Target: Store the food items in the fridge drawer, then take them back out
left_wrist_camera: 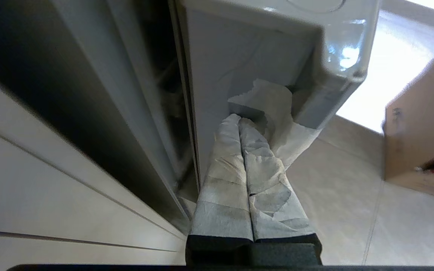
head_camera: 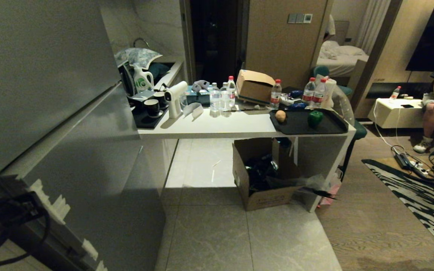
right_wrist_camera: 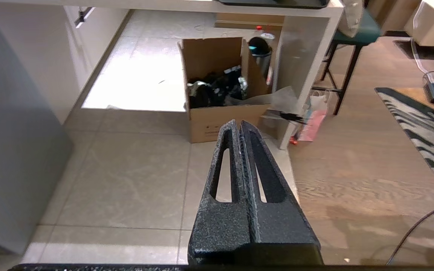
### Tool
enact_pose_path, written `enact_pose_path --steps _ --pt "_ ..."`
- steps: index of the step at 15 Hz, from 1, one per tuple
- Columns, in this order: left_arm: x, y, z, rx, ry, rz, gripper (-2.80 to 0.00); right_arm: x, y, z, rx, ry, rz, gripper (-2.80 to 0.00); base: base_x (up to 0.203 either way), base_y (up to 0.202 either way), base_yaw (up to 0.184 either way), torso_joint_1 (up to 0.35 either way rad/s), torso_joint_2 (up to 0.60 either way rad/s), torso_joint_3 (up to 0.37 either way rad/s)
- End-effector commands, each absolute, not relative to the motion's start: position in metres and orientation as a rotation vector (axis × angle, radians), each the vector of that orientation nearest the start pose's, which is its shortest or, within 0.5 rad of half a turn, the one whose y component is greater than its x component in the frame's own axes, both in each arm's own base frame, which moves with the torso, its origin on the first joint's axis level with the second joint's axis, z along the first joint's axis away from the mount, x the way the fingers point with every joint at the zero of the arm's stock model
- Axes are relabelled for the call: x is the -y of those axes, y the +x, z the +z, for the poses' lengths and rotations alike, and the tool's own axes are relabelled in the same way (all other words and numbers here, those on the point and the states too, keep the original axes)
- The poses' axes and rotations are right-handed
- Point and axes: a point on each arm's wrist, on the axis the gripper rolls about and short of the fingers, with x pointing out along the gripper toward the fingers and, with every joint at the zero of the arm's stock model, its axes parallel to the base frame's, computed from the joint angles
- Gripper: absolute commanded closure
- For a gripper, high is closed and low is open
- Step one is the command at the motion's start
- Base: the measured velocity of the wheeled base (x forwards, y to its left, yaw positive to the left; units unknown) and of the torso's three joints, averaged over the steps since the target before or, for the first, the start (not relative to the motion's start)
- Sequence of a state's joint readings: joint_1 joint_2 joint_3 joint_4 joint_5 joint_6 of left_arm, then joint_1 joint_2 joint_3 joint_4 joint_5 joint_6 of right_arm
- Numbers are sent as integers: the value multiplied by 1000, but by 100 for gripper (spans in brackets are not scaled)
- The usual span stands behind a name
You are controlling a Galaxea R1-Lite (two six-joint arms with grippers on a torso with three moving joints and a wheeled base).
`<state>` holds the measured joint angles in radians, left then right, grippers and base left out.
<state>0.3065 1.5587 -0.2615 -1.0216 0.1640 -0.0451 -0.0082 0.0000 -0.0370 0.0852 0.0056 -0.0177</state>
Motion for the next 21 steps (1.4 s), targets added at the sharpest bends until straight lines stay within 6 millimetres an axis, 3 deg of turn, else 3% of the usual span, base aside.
enact_pose_path --steps 1,8,21 --pt "-67 205 125 -255 -61 470 0 0 -26 77 -49 -18 -1 0 0 0 0 0 0 0" --pt "-56 195 117 -250 -58 423 0 0 -26 77 -49 -18 -1 0 0 0 0 0 0 0" --pt "12 184 112 -227 -95 94 0 0 -26 77 -49 -18 -1 0 0 0 0 0 0 0"
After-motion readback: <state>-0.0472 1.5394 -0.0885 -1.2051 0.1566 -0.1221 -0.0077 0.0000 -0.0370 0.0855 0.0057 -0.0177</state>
